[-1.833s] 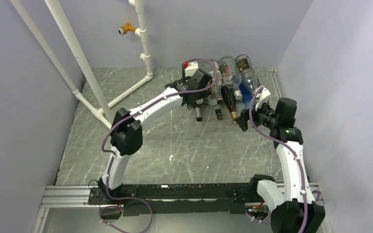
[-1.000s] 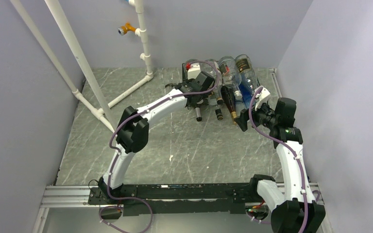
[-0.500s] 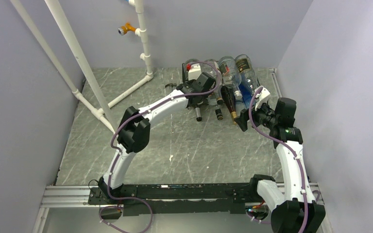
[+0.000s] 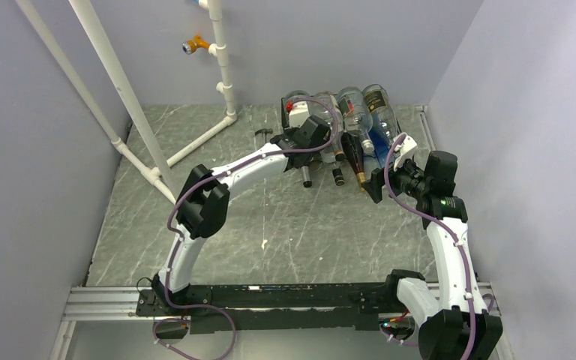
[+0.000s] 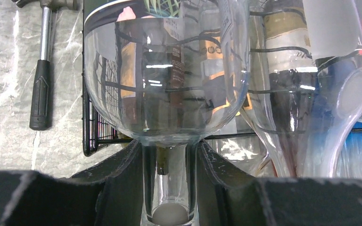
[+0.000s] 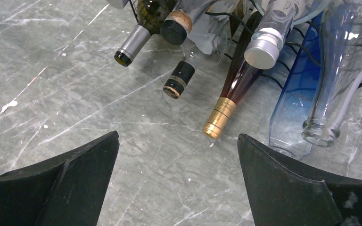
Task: Take the wine bottle off the wine rack
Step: Pick up the wine bottle from the wine rack.
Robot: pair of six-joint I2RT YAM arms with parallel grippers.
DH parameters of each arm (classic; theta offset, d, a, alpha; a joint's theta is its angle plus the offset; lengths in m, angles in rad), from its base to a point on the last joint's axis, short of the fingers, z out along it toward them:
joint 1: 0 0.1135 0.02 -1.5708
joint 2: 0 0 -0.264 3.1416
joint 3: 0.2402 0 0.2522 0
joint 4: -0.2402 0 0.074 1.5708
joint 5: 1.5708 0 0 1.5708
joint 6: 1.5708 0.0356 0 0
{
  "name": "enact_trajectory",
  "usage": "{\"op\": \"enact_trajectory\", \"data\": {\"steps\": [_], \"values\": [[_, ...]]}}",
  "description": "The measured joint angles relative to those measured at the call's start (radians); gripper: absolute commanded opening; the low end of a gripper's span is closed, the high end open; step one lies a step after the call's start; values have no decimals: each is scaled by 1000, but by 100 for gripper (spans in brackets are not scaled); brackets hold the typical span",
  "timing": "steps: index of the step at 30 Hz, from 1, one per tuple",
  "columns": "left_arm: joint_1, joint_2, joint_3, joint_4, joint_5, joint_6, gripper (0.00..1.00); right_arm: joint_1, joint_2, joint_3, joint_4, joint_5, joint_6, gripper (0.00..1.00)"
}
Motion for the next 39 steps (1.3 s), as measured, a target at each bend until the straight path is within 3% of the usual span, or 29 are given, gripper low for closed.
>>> {"op": "enact_trajectory", "data": {"steps": [8, 19, 39], "values": [[-9, -40, -79, 83, -5, 37, 0, 1, 0, 0, 0, 0, 0, 100], [-31, -79, -103, 67, -51, 141, 0, 1, 0, 0, 0, 0, 0, 100], [-45, -166, -180, 62, -53, 155, 0, 1, 0, 0, 0, 1, 0, 100]]}}
